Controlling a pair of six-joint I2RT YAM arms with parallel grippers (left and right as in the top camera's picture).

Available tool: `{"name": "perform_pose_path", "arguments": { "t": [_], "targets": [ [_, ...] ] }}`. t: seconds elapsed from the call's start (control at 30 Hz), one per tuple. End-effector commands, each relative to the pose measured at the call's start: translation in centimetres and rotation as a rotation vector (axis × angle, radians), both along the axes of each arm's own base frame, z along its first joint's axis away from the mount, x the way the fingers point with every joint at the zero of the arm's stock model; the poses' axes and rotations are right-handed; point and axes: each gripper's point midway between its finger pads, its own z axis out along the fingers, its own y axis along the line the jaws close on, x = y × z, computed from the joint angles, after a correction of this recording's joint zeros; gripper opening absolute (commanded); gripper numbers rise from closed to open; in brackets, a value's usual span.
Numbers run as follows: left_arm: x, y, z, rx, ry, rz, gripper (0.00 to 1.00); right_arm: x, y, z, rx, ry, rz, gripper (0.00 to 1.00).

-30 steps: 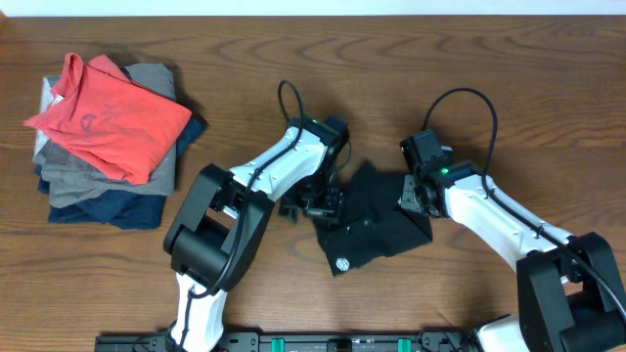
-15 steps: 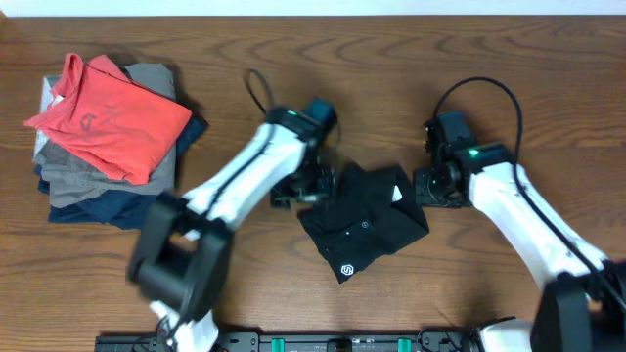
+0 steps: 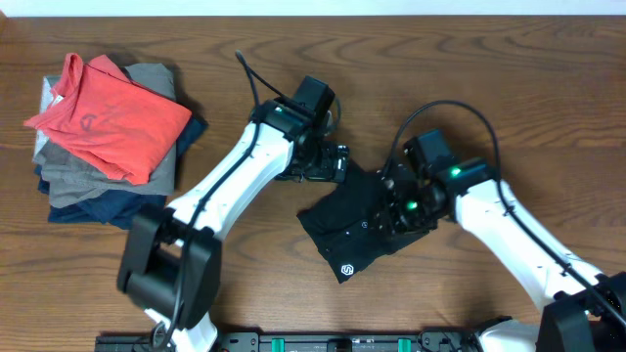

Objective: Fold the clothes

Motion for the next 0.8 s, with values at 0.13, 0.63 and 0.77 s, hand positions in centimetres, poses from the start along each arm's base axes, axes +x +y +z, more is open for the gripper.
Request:
{"name": "perform_pose_path", "arguments": {
  "t": [0.13,0.63,0.77],
  "targets": [
    [-1.9,-0.1,-4.9,0.021,0.162,-0.047,0.94,-2.5,0.7,-4.4,-0.001,0.026,0.021,0.40],
    [-8.8,0.3,-7.2,0.142,0.474,-0.012,0.87,10.2,-10.8,-5.6,-0.463,-0.469,-0.435,0.45],
    [-8.7,0.2,-6.5,0.136,0.460,0.004,0.81,12.0,-8.4,-4.2,-0.338,-0.532,-0.372,0.50]
  ]
}}
